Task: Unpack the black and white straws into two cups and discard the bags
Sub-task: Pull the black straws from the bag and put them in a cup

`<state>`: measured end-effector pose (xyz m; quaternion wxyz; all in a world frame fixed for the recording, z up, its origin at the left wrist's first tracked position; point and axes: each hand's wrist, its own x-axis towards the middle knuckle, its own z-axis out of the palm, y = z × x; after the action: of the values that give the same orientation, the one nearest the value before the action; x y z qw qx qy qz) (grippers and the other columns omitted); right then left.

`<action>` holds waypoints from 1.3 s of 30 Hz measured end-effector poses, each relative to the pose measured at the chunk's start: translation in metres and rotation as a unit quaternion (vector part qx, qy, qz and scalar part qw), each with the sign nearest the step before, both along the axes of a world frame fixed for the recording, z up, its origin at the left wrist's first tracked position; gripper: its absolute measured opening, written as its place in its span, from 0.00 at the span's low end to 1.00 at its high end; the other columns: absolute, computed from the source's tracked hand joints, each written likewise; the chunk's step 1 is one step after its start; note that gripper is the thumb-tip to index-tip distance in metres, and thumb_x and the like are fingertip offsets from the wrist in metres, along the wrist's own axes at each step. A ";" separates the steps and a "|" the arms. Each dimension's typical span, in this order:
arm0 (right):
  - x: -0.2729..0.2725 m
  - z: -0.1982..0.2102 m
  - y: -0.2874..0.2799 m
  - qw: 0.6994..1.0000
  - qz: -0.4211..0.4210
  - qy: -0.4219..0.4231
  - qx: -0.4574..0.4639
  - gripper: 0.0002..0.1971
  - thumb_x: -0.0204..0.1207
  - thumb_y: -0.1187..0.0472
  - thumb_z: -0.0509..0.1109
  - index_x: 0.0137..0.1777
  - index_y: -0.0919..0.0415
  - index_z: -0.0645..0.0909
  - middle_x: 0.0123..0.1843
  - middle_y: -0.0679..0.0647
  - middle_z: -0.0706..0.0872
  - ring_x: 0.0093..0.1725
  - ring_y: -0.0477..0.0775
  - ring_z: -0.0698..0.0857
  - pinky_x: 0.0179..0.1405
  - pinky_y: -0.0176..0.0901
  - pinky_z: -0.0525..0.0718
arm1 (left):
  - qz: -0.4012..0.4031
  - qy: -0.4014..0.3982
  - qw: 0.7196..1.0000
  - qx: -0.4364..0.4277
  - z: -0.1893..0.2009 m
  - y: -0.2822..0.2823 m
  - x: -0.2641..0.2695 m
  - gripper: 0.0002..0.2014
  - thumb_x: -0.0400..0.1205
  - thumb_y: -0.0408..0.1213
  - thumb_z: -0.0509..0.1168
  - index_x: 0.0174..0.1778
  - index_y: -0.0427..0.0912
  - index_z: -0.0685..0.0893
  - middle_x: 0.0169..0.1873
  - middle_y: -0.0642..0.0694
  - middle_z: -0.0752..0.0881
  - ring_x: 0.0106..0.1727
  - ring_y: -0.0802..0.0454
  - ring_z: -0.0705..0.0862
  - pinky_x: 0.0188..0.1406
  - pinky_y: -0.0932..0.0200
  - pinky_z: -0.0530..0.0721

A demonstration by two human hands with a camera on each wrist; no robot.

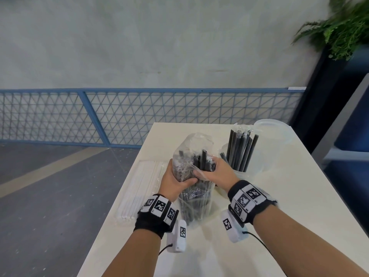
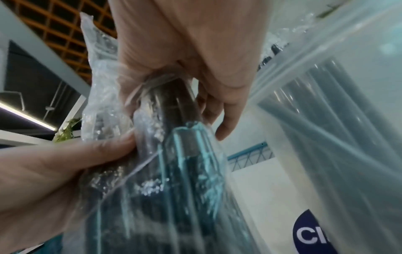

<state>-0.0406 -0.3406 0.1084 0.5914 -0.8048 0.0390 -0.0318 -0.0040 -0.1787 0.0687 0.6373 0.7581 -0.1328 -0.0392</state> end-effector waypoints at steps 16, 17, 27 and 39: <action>0.013 0.068 -0.010 0.977 -0.143 -0.127 0.099 0.29 0.54 0.45 0.78 0.52 0.60 0.80 0.52 0.62 0.88 0.54 0.60 0.87 0.61 0.63 0.82 | -0.012 0.015 1.000 0.022 0.005 -0.005 0.006 0.34 0.64 0.31 0.81 0.62 0.50 0.73 0.53 0.52 0.84 0.57 0.53 0.84 0.61 0.57 0.80; 0.013 0.071 -0.010 0.973 -0.148 -0.135 0.113 0.28 0.52 0.44 0.78 0.51 0.57 0.80 0.52 0.61 0.88 0.55 0.60 0.87 0.62 0.63 0.82 | -0.009 0.012 1.000 0.024 0.006 -0.007 0.007 0.34 0.64 0.31 0.81 0.62 0.50 0.72 0.52 0.53 0.84 0.57 0.54 0.83 0.60 0.57 0.80; -0.013 0.033 0.014 0.973 -0.189 -0.124 0.053 0.32 0.61 0.54 0.83 0.63 0.58 0.73 0.52 0.47 0.85 0.51 0.44 0.84 0.56 0.35 0.81 | 0.011 0.001 1.000 0.026 0.008 -0.017 0.000 0.31 0.65 0.28 0.79 0.59 0.50 0.71 0.46 0.61 0.82 0.47 0.69 0.81 0.43 0.78 0.79; 0.013 0.083 -0.012 0.920 -0.273 -0.145 0.241 0.09 0.67 0.68 0.75 0.36 0.55 0.79 0.33 0.51 0.84 0.36 0.54 0.84 0.44 0.50 0.84 | -0.011 0.012 0.999 0.030 0.007 -0.015 -0.002 0.32 0.64 0.32 0.81 0.62 0.43 0.75 0.50 0.55 0.85 0.52 0.62 0.83 0.50 0.68 0.79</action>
<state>-0.0275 -0.3522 0.1910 0.7350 -0.5825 0.1772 -0.2984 -0.0064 -0.1934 0.0760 0.6153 0.7749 -0.1319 -0.0592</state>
